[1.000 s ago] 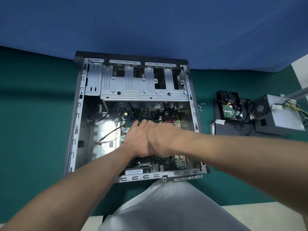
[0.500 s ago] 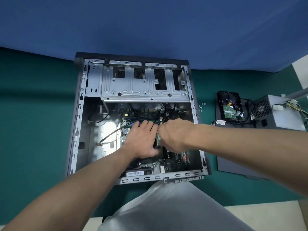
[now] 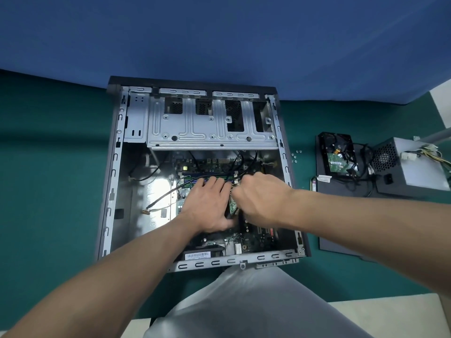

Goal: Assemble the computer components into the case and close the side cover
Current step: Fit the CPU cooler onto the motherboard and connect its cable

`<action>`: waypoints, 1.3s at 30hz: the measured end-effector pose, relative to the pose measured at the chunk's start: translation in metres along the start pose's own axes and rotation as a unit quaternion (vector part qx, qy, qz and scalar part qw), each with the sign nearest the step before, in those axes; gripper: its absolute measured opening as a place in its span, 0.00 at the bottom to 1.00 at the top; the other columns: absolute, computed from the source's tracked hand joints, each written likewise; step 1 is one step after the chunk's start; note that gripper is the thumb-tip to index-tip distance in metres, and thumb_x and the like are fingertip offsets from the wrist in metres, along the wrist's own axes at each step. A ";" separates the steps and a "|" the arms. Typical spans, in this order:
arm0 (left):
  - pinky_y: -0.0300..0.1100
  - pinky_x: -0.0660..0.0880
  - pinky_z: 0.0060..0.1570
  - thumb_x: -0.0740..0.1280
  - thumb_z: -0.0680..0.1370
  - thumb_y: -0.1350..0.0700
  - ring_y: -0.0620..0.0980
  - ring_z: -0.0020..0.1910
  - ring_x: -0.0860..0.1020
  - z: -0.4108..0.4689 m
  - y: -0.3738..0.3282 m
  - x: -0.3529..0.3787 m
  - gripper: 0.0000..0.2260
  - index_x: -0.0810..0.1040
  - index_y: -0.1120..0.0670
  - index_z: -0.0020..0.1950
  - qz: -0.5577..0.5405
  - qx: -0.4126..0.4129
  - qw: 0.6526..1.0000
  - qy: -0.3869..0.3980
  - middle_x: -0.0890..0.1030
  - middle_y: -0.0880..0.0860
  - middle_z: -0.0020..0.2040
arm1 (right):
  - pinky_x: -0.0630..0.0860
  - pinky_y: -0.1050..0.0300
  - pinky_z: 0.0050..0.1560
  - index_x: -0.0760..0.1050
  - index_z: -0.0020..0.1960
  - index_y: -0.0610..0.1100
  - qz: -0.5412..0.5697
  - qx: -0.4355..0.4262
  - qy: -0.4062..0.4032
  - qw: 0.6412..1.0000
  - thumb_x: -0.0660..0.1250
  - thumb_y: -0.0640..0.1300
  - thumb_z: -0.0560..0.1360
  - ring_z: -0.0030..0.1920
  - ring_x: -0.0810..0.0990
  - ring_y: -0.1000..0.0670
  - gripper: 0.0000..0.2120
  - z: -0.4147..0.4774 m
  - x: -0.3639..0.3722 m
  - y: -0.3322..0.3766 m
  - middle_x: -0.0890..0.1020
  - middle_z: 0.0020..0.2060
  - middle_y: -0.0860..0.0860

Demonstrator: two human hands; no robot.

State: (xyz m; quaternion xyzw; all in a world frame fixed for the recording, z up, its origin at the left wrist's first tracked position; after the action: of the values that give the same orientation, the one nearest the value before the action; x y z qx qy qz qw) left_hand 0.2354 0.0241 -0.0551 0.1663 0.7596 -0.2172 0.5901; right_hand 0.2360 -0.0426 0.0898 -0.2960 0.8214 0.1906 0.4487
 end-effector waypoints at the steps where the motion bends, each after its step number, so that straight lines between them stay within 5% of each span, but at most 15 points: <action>1: 0.53 0.65 0.56 0.53 0.67 0.30 0.55 0.57 0.70 0.000 0.000 0.000 0.38 0.68 0.56 0.65 0.005 0.001 1.000 -0.001 0.74 0.55 0.58 | 0.64 0.55 0.33 0.59 0.33 0.43 0.044 0.050 0.006 0.998 0.63 0.38 0.72 0.34 0.67 0.44 0.14 0.001 0.001 -0.005 0.63 0.28 0.49; 5: 0.53 0.66 0.55 0.52 0.67 0.29 0.55 0.56 0.70 0.000 0.000 0.001 0.40 0.67 0.57 0.68 0.011 0.000 1.000 0.000 0.74 0.55 0.59 | 0.65 0.56 0.33 0.62 0.35 0.43 0.145 0.185 0.056 0.970 0.62 0.42 0.74 0.35 0.68 0.46 0.12 0.004 0.011 -0.012 0.65 0.32 0.49; 7: 0.53 0.66 0.55 0.53 0.68 0.29 0.55 0.57 0.71 -0.001 0.000 0.001 0.40 0.66 0.57 0.69 0.010 0.001 1.000 0.003 0.74 0.55 0.59 | 0.67 0.55 0.40 0.67 0.43 0.42 0.175 0.225 0.068 0.956 0.61 0.42 0.75 0.43 0.69 0.45 0.04 0.004 0.012 -0.012 0.68 0.37 0.48; 9: 0.52 0.66 0.55 0.52 0.68 0.29 0.54 0.56 0.71 -0.001 0.001 0.000 0.40 0.66 0.56 0.69 0.007 -0.001 1.000 -0.003 0.74 0.55 0.58 | 0.67 0.55 0.45 0.71 0.57 0.41 0.173 0.229 0.090 0.954 0.60 0.41 0.76 0.47 0.70 0.44 0.10 0.004 0.009 -0.007 0.75 0.48 0.45; 14: 0.52 0.66 0.55 0.51 0.68 0.27 0.53 0.54 0.71 -0.001 0.000 -0.002 0.39 0.67 0.54 0.66 -0.007 -0.006 1.000 -0.015 0.75 0.53 0.56 | 0.69 0.53 0.42 0.66 0.66 0.37 -0.093 0.029 0.125 0.987 0.60 0.39 0.79 0.52 0.76 0.43 0.17 0.004 0.002 0.016 0.75 0.58 0.43; 18: 0.52 0.66 0.56 0.54 0.69 0.28 0.54 0.56 0.70 -0.001 0.000 -0.002 0.37 0.68 0.54 0.66 -0.007 -0.005 1.000 -0.015 0.74 0.54 0.58 | 0.69 0.53 0.36 0.72 0.46 0.44 -0.198 -0.117 0.053 0.972 0.54 0.39 0.80 0.37 0.70 0.46 0.09 -0.001 -0.007 0.024 0.77 0.45 0.45; 22: 0.52 0.66 0.56 0.57 0.69 0.30 0.54 0.57 0.70 -0.001 -0.001 -0.002 0.35 0.68 0.55 0.65 0.002 -0.002 1.000 -0.010 0.73 0.54 0.58 | 0.66 0.54 0.38 0.66 0.39 0.42 -0.027 0.016 0.063 0.998 0.60 0.39 0.76 0.36 0.66 0.46 0.07 0.001 0.002 0.009 0.64 0.31 0.48; 26: 0.53 0.66 0.55 0.50 0.67 0.29 0.55 0.56 0.71 -0.001 -0.001 -0.004 0.39 0.66 0.56 0.66 0.024 0.006 1.000 -0.007 0.74 0.56 0.58 | 0.68 0.56 0.41 0.68 0.48 0.42 0.145 0.211 0.112 0.960 0.60 0.40 0.77 0.42 0.68 0.47 0.02 0.000 0.012 -0.007 0.70 0.41 0.46; 29: 0.52 0.67 0.56 0.46 0.67 0.29 0.55 0.57 0.71 -0.001 0.000 -0.005 0.41 0.66 0.56 0.67 0.027 0.003 1.000 -0.012 0.74 0.56 0.59 | 0.68 0.57 0.45 0.65 0.65 0.35 0.121 0.172 0.167 0.963 0.58 0.41 0.80 0.49 0.73 0.45 0.16 -0.004 0.016 -0.009 0.75 0.52 0.42; 31: 0.53 0.66 0.56 0.47 0.67 0.29 0.55 0.57 0.71 -0.002 -0.001 -0.005 0.40 0.66 0.56 0.66 0.028 0.007 0.999 -0.014 0.73 0.55 0.59 | 0.66 0.55 0.42 0.59 0.69 0.34 0.079 0.115 0.168 0.976 0.57 0.39 0.80 0.46 0.72 0.44 0.20 -0.008 0.015 -0.009 0.72 0.47 0.43; 35: 0.53 0.65 0.56 0.54 0.70 0.30 0.55 0.57 0.70 -0.003 -0.001 -0.003 0.37 0.65 0.56 0.67 0.013 0.004 1.000 -0.007 0.73 0.55 0.59 | 0.66 0.52 0.36 0.72 0.57 0.38 -0.033 -0.025 0.043 0.998 0.54 0.37 0.79 0.36 0.68 0.45 0.11 -0.009 0.005 0.006 0.76 0.42 0.44; 39: 0.53 0.66 0.57 0.53 0.70 0.29 0.55 0.57 0.69 -0.002 -0.002 -0.004 0.39 0.64 0.57 0.69 0.020 0.012 1.000 0.002 0.72 0.56 0.60 | 0.69 0.53 0.38 0.67 0.37 0.42 0.084 0.054 0.019 0.995 0.59 0.40 0.77 0.38 0.75 0.43 0.09 -0.004 0.014 -0.005 0.69 0.32 0.48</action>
State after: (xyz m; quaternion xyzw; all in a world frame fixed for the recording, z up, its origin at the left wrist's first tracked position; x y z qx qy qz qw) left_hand 0.2332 0.0234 -0.0504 0.1891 0.7544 -0.2139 0.5910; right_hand 0.2304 -0.0534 0.0797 -0.2049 0.8610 0.1777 0.4302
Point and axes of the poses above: each hand's wrist, its own z-axis towards the middle knuckle, its own x-axis out of the palm, y = z × x, the point moved 5 cm from there along z, towards the middle knuckle
